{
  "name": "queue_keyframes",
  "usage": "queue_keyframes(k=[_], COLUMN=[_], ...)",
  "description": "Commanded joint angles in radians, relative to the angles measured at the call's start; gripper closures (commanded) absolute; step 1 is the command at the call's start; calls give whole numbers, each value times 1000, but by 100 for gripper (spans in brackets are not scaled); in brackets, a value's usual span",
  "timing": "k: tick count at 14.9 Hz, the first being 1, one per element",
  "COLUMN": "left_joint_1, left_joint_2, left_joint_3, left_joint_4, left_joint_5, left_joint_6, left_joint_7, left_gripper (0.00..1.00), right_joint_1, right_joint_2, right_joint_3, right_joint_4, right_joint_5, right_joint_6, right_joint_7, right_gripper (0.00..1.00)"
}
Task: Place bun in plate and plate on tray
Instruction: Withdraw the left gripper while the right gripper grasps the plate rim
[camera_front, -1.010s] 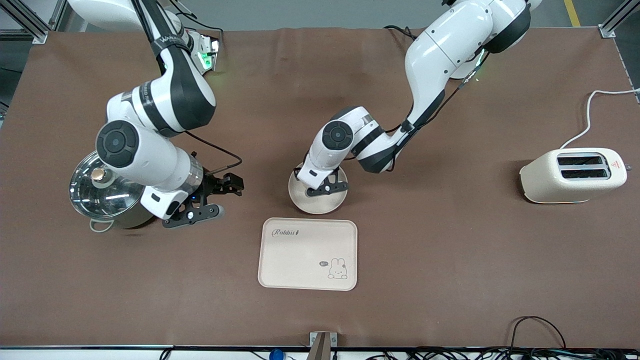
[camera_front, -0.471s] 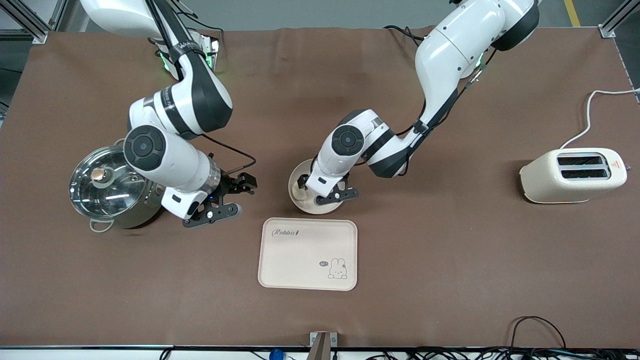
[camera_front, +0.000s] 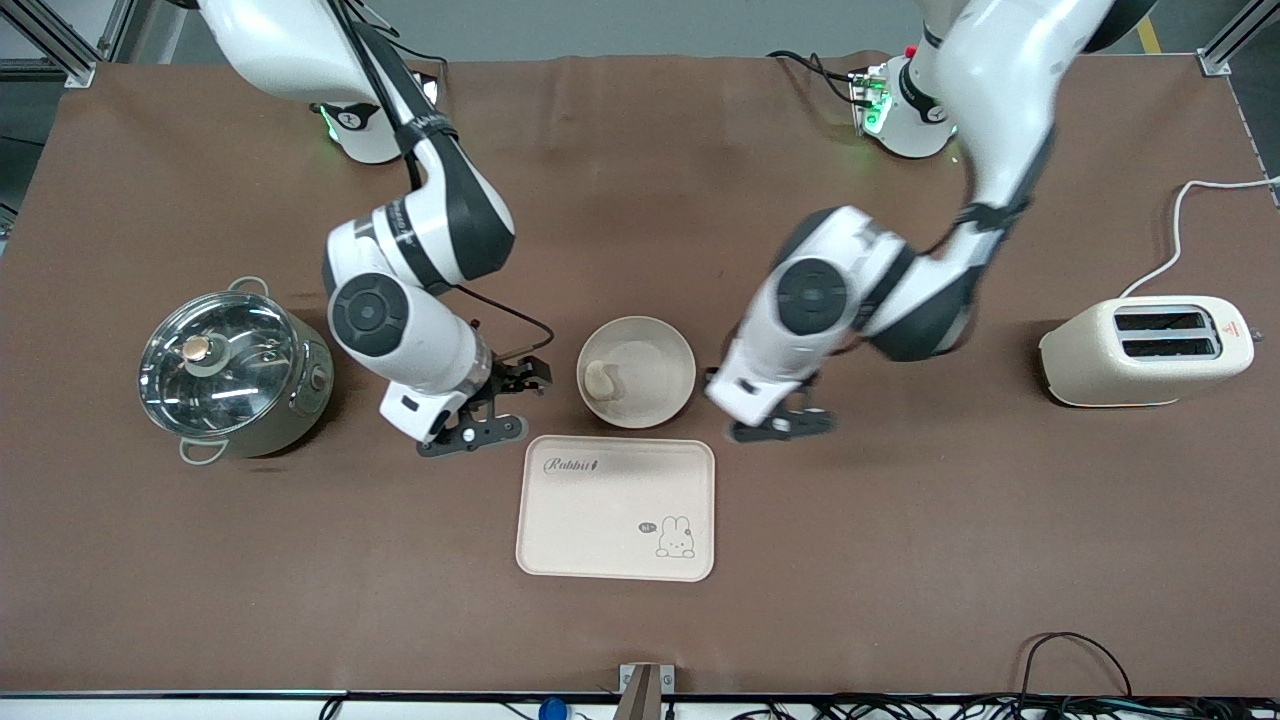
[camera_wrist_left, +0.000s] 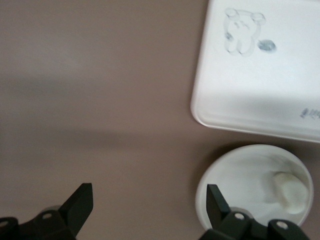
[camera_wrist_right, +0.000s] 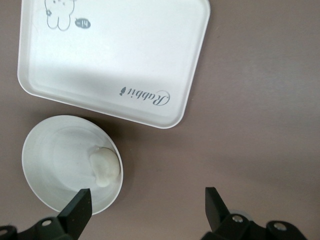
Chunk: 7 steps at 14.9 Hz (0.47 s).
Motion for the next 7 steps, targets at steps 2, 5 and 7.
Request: queue_keyframes(k=[2, 5, 7], left_joint_1=[198, 335, 409], left_joint_2=[-107, -149, -190], left_joint_3=[-51, -85, -123], left_joint_4=[-49, -49, -46], left_joint_5=[-1, -15, -33], left_joint_6=[-23, -72, -94], left_joint_7=[203, 381, 411], left_gripper=[0, 0, 0], right_joint_1=[61, 74, 68], right_joint_2=[60, 104, 126], right_joint_3=[-5, 7, 7], right_joint_4=[-1, -1, -1], right_joint_5=[17, 84, 133], right_joint_6=[28, 53, 56], right_joint_7=[21, 3, -52], right_gripper=[8, 24, 30])
